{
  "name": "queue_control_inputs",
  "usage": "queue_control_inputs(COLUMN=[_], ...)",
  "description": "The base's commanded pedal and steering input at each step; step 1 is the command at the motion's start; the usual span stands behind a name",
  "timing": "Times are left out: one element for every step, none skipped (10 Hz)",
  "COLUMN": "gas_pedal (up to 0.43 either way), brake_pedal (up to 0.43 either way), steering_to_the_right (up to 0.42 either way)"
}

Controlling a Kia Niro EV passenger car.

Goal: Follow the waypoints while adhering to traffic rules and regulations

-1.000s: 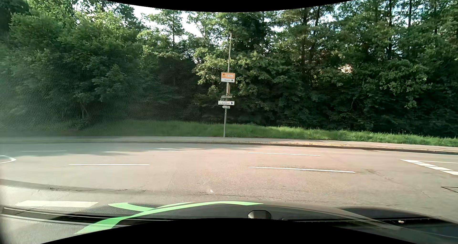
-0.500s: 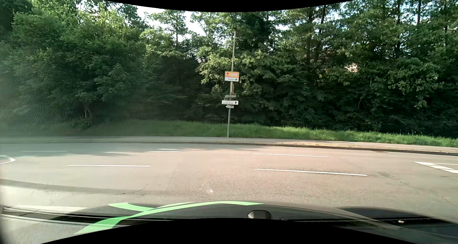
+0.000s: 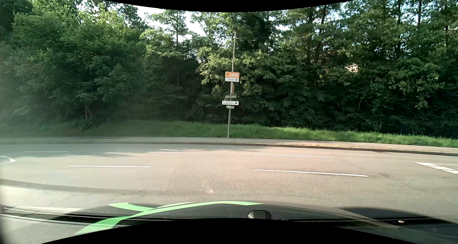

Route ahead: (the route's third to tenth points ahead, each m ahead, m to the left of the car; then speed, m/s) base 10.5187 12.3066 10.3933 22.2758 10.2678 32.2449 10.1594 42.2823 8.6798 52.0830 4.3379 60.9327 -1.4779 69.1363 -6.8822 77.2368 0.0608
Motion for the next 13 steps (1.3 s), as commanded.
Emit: queue_control_inputs(gas_pedal=[0.000,0.000,0.020,0.067,0.110,0.138,0.177,0.260,0.268,0.299,0.311,0.311,0.311], brake_pedal=[0.262,0.274,0.280,0.287,0.293,0.287,0.287,0.268,0.244,0.238,0.262,0.268,0.268], steering_to_the_right=[-0.230,-0.230,-0.230,-0.230,-0.230,-0.230,-0.230,-0.233,-0.236,-0.238,-0.239,-0.239,-0.239])
